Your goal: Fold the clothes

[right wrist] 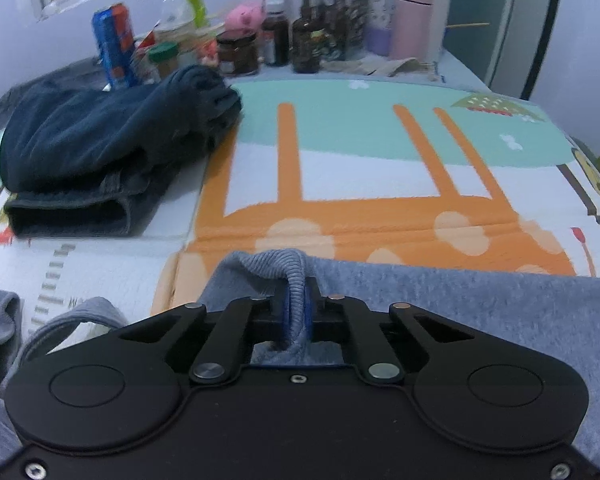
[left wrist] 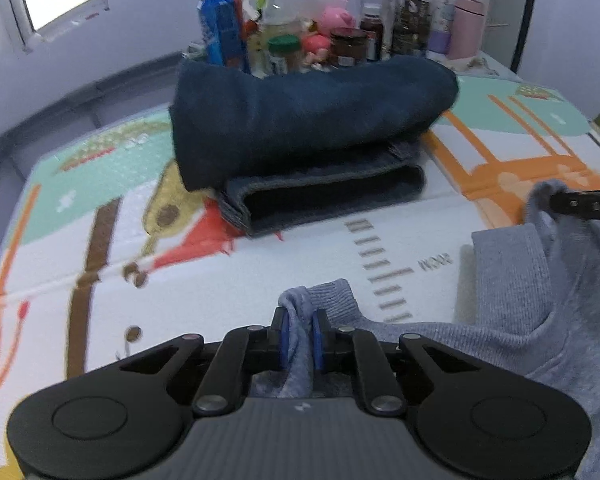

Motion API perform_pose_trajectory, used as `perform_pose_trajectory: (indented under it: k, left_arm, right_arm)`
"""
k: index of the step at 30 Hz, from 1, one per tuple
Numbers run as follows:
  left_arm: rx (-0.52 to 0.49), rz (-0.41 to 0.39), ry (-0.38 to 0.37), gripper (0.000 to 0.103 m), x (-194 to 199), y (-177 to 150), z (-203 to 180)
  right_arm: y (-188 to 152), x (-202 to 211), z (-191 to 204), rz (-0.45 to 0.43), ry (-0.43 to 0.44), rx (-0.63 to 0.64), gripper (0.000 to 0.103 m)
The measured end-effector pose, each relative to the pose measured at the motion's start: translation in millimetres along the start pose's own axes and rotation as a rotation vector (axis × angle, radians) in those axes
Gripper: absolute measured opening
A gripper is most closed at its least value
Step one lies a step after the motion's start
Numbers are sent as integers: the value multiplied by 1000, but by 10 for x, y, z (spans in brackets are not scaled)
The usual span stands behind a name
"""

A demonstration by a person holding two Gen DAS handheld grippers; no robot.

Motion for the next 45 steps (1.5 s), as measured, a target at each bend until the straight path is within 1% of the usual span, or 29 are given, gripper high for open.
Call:
perform_pose_trajectory:
  k: [7,13,15,18,20,22,23,24,25,26,28,33,36,38,42,45]
  left_arm:
    - [29,-37,81,13,-69,222,156]
    - [27,-22,116,14,-248,285,197]
    - [25,-18,127,15,-300,284,205]
    - [7,-15,152,20,-344,287,202]
    - [-12,-13,176,29,-351,298,191]
    - [-23,-18,190,36,-331,320,182]
    - [-26,-21,193,36,-317,332,177]
    - [-30,-25,197,36,-302,344,172]
    - [-34,-31,205,36,-283,356,165]
    - [-39,-38,222,38,-257,369,157]
    - [-47,-49,252,41,-212,399,138]
    - [-43,-84,233,50,-61,469,53]
    - [-41,-102,212,52,32,488,-23]
    - [-32,-109,191,60,93,491,-80]
    - [-17,-120,150,64,217,423,-194]
    - [-22,-119,135,64,288,344,-285]
  right_arm:
    - [166,-101,-126,-34,-44,-59,6]
    - [249,-243,-175,-41,-78,-80,6]
    - [252,-305,-183,-30,-82,-86,6]
    - [235,-388,-184,-7,-79,-92,6]
    - [223,-419,-184,3,-76,-98,7]
    - [227,-423,-176,7,-68,-94,9]
    - [236,-414,-174,4,-64,-89,12]
    - [246,-401,-169,2,-52,-82,18]
    - [258,-383,-166,1,-47,-75,21]
    - [275,-358,-171,-4,-50,-72,24]
    - [322,-283,-202,-18,-46,-85,24]
    - [418,-95,-340,-17,5,-178,32]
    - [441,26,-385,-37,12,-186,35]
    - [439,96,-405,-48,16,-186,40]
    - [394,222,-480,-63,30,-210,45]
    - [336,308,-556,-60,38,-231,45]
Point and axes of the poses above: each gripper's, at about its wrist camera, not at the fingertips, and x roughly against the way its jaws point, z to its left, y to its top, the point moved 4 cm from there along -x, roughly the way its jaws point, and after that the axes turned 14 degrees about -y, right-handed, at the moved point
